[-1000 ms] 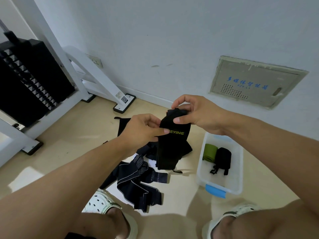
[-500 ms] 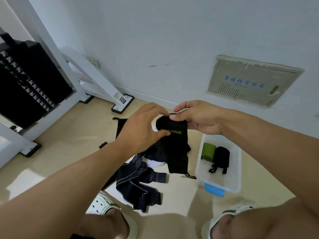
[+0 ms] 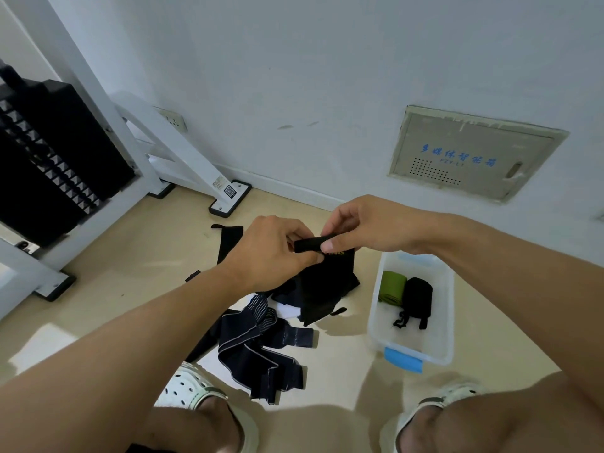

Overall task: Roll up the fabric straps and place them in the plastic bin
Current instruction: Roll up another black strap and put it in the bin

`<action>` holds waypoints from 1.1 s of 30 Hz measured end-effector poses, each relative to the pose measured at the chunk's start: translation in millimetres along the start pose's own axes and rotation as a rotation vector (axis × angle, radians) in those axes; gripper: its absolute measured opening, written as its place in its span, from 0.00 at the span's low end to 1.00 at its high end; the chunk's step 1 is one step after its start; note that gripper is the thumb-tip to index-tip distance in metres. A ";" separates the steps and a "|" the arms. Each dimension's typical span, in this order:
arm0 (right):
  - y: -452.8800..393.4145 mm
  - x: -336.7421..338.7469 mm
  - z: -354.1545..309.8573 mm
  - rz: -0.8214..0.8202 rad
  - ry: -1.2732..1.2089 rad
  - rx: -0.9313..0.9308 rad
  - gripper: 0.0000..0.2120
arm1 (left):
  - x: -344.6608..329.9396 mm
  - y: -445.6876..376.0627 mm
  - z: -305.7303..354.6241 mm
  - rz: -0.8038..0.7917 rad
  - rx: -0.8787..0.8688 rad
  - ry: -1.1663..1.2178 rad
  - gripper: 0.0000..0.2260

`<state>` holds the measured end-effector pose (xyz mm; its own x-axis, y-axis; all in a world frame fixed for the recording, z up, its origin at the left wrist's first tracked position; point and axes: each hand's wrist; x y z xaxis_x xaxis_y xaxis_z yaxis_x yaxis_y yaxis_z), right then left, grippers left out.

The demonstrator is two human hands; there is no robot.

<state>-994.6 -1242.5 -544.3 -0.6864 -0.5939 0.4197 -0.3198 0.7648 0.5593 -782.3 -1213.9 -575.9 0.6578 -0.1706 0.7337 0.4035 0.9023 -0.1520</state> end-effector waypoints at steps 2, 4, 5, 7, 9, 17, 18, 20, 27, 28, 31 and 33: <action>-0.4 -0.4 2.8 -0.024 0.046 0.033 0.12 | 0.0 -0.8 -2.5 -0.018 0.068 0.084 0.06; -3.1 -0.9 5.6 -0.010 0.054 0.055 0.11 | 1.7 -2.1 -4.8 -0.029 0.118 0.165 0.07; -4.2 -0.4 6.4 -0.002 0.046 0.058 0.11 | 3.3 -2.3 -5.4 -0.048 0.147 0.208 0.08; -5.1 1.0 7.4 -0.019 0.020 0.062 0.12 | 6.3 -1.7 -5.9 -0.097 0.211 0.328 0.10; -7.3 0.4 9.0 -0.017 0.007 0.089 0.15 | 7.8 -1.4 -8.4 -0.119 0.256 0.488 0.11; -8.1 -15.5 3.8 0.182 0.194 0.245 0.27 | 5.5 -4.9 -20.8 -0.034 0.389 0.697 0.17; -9.0 -17.7 5.1 0.215 0.226 0.271 0.29 | 6.1 -5.0 -18.7 -0.016 0.408 0.715 0.17; -11.5 -20.4 7.4 0.280 0.270 0.348 0.30 | 7.6 -5.3 -13.9 0.019 0.446 0.763 0.16; -14.9 -21.7 9.9 0.461 0.596 0.537 0.28 | 13.1 -6.8 -15.5 0.045 0.525 0.843 0.19; -15.4 -21.9 9.8 0.469 0.626 0.544 0.28 | 13.5 -6.8 -15.1 0.041 0.534 0.854 0.18; -17.6 -21.1 9.2 0.491 0.680 0.564 0.26 | 15.9 -6.9 -14.1 0.025 0.545 0.882 0.16; -18.8 -20.1 8.2 0.486 0.679 0.565 0.23 | 16.8 -7.1 -14.0 0.013 0.518 0.826 0.15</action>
<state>-980.1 -1242.9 -569.1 -0.3639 -0.0682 0.9289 -0.4880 0.8634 -0.1278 -765.3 -1228.6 -571.8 0.9787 -0.2052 0.0084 0.1935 0.9348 0.2978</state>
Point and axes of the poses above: each hand's wrist, its own y-axis away from the middle knuckle, its own x-axis out of the back of the hand, z = x × y, and after that the axes turned 13 degrees about -x, right-handed
